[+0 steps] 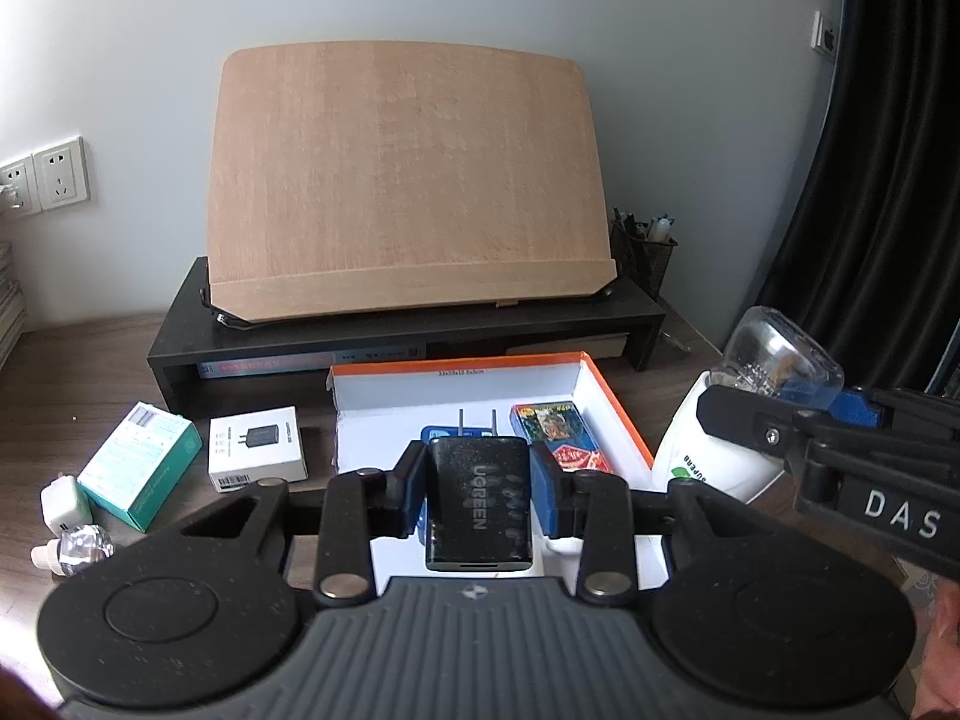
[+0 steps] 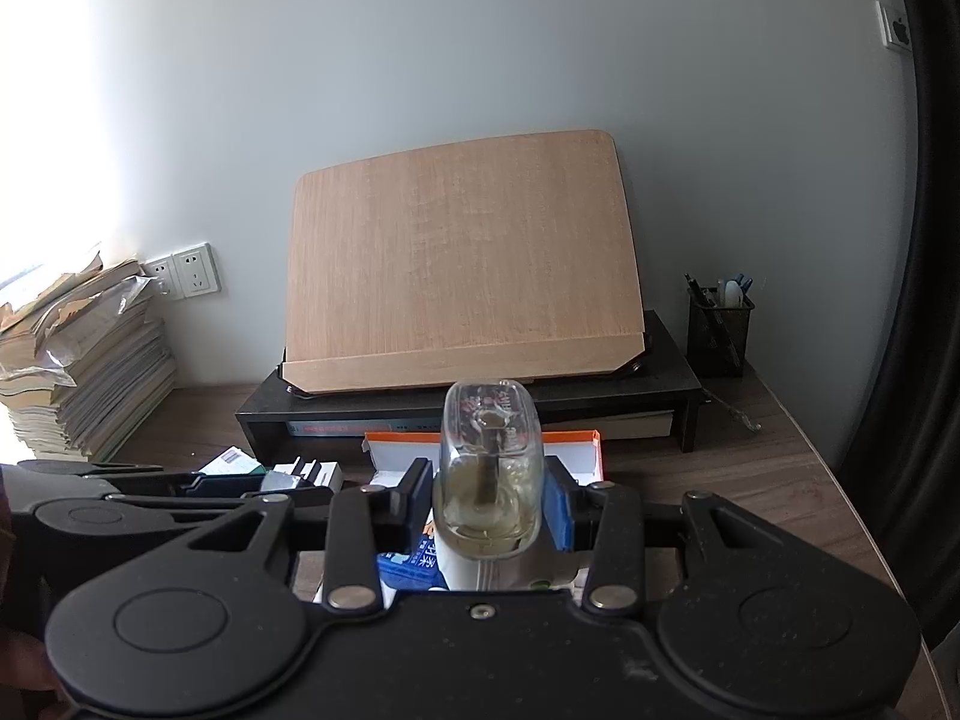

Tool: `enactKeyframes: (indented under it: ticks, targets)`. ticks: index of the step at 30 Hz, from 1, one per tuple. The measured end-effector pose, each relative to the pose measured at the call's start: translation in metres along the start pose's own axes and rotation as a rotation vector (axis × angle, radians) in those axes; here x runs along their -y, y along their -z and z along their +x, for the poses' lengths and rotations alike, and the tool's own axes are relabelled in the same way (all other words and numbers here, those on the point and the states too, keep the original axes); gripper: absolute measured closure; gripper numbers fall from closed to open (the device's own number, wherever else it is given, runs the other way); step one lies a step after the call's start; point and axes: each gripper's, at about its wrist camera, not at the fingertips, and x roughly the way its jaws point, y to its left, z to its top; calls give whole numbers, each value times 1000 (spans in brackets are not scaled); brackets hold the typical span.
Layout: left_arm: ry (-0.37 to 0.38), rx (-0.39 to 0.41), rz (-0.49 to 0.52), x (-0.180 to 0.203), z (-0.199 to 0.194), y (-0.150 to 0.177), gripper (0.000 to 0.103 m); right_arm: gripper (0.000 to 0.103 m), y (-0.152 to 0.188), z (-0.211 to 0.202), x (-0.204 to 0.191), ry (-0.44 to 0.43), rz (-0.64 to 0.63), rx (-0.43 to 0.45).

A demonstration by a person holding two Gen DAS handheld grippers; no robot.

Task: Organize rigid objects
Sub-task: 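Hold the black charger over the white box with the left tool while the right tool holds the air freshener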

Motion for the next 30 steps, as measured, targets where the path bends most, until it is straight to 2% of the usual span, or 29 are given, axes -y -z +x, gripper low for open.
enactKeyframes:
  ticks: [30]
  targets:
    - [-47,-3,-56,9,20,-9,67,55,-14,25,13,-21,-29,-20]
